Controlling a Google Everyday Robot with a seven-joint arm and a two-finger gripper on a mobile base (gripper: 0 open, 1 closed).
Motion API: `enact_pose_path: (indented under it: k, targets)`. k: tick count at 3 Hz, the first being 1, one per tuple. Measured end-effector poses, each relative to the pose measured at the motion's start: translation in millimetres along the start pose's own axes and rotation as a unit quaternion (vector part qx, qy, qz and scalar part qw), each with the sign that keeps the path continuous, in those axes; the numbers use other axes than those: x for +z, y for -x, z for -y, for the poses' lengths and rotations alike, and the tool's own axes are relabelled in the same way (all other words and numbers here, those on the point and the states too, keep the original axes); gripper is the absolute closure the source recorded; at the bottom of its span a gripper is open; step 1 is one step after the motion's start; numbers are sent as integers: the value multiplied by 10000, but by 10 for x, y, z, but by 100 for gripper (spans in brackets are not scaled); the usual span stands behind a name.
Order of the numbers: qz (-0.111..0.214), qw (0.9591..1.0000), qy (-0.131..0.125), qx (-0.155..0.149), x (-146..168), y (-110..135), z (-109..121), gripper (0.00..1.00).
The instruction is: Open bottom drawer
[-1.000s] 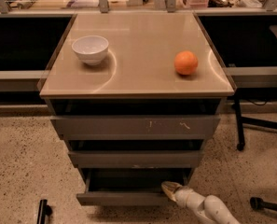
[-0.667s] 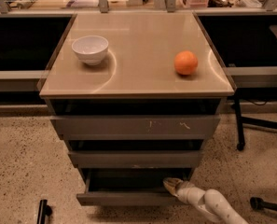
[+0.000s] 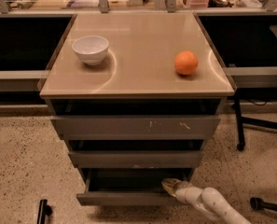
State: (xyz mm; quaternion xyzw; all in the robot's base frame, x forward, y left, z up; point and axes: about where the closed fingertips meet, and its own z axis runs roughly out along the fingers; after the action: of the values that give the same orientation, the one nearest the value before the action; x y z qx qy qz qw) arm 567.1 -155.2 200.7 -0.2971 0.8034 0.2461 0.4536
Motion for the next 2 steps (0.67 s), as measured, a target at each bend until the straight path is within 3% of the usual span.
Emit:
enact_pose_path:
  k: [1,2]
  targets:
    - [-469,9976,374,-346,79,-110,-227,100]
    - [-739,9938,656,-509,25,-199,-415,100]
